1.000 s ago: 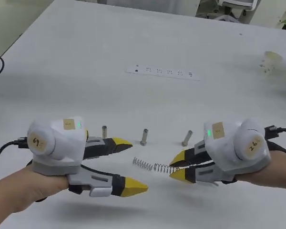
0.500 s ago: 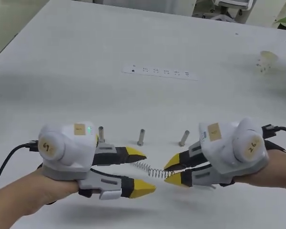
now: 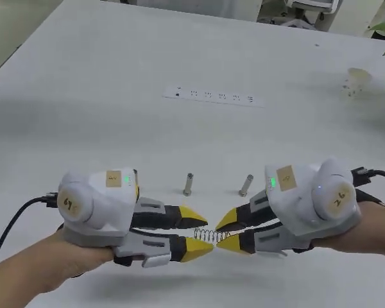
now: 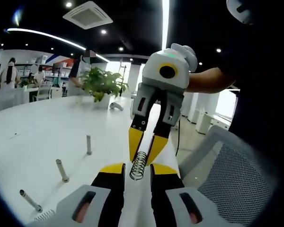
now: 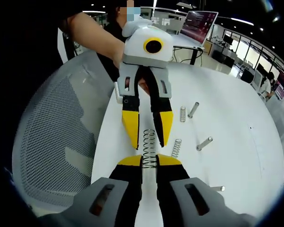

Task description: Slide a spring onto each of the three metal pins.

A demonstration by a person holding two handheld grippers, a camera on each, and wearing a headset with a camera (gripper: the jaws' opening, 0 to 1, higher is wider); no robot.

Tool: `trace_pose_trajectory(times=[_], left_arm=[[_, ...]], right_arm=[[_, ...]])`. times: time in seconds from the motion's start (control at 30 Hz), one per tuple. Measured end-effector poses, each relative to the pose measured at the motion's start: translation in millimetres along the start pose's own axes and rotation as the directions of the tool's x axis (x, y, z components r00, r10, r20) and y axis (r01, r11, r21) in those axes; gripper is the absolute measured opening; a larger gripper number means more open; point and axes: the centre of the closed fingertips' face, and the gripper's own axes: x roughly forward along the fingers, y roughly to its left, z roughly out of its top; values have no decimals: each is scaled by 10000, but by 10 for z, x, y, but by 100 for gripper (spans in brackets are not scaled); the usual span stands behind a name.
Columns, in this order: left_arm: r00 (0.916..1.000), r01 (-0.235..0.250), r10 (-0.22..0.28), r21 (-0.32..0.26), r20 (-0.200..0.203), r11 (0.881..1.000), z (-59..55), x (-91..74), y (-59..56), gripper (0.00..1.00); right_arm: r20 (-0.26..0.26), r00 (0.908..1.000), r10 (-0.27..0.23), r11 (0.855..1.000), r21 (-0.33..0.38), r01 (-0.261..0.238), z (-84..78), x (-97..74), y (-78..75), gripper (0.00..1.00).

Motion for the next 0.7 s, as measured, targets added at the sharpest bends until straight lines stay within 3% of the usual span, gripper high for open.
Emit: trace_pose_trajectory(times=[0.17,0.7], left_arm=[[10000,63,-63,80,-27,9999,-5,-5,-28,5],[10000,84,-84,60,34,9999,12,-19,-67,3]], right_arm=[[81,10000,12,10000,-34,-12,27,-20,9,8],[132,9999,62,9999,-117,-61,40,-22,29,8]])
